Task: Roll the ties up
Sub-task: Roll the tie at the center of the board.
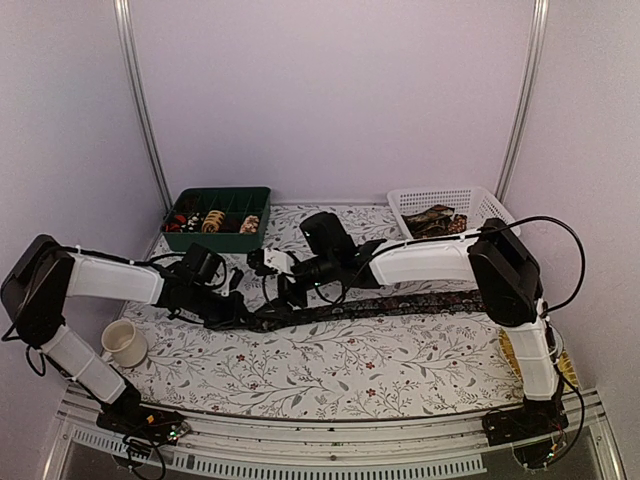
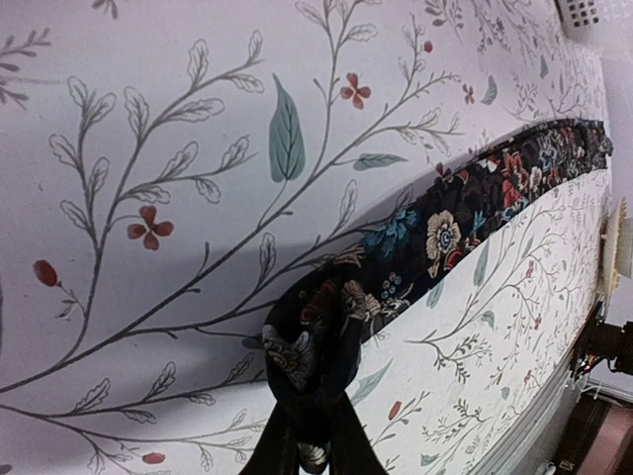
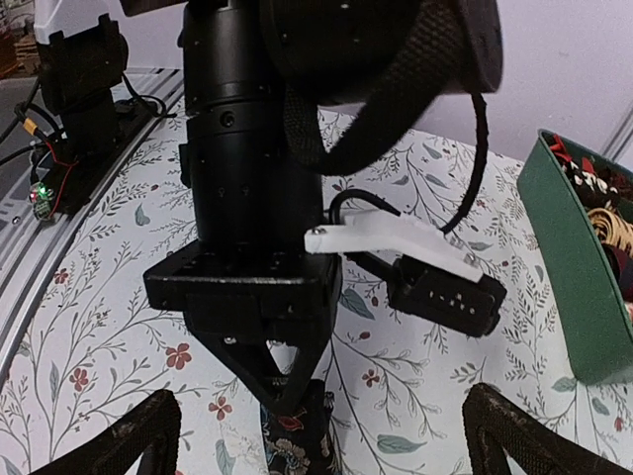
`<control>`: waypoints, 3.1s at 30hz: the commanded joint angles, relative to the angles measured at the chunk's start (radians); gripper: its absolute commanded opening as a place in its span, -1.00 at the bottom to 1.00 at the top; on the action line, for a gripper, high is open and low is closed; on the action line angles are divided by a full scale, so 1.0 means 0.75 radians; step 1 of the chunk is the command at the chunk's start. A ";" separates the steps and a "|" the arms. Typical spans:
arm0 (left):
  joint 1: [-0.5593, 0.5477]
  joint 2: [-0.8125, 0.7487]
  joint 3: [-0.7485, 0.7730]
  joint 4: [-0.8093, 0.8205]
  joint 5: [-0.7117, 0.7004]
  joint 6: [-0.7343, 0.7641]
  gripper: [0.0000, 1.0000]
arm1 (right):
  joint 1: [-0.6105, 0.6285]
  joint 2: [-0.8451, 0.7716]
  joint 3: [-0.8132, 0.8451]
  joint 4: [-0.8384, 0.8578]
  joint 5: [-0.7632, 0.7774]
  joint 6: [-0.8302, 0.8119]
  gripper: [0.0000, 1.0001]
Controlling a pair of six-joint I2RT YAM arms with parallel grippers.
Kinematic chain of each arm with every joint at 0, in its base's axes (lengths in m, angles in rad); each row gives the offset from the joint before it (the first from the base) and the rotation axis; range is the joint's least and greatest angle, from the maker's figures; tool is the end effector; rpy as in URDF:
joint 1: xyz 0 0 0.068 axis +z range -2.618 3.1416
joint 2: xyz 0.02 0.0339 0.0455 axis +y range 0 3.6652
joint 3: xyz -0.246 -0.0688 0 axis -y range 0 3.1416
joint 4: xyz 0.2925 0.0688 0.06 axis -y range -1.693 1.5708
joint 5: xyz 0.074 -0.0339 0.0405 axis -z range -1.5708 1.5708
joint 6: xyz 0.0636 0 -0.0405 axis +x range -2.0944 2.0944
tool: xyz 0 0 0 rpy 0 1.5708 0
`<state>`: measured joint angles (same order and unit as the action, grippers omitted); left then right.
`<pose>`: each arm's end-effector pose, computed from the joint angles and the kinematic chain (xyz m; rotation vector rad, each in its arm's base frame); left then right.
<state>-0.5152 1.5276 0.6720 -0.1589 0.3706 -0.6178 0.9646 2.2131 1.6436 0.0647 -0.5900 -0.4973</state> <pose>0.2644 -0.1762 0.0646 0.0060 2.7458 -0.8539 0.2883 0.4780 0.1419 -1.6584 1.2937 0.8948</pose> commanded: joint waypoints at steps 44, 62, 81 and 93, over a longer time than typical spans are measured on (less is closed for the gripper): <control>0.002 -0.172 -0.169 0.128 0.000 -0.174 -0.59 | 0.123 0.469 0.352 -0.467 0.206 -0.098 0.03; 0.002 -0.105 -0.214 0.238 0.013 -0.190 -0.54 | 0.141 0.302 0.072 -0.287 0.415 0.077 -0.41; 0.002 -0.090 -0.201 0.212 -0.071 -0.166 -1.00 | 0.170 0.133 -0.136 -0.202 0.621 0.156 -0.03; -0.018 -0.124 0.014 -0.225 -0.297 0.004 -1.00 | 0.112 -0.160 -0.205 -0.236 0.389 0.394 0.81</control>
<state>-0.5125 1.4475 0.6102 -0.1692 0.2428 -0.6834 1.0779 2.2814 1.5364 0.0082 -0.1909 -0.2993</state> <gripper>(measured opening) 0.032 0.896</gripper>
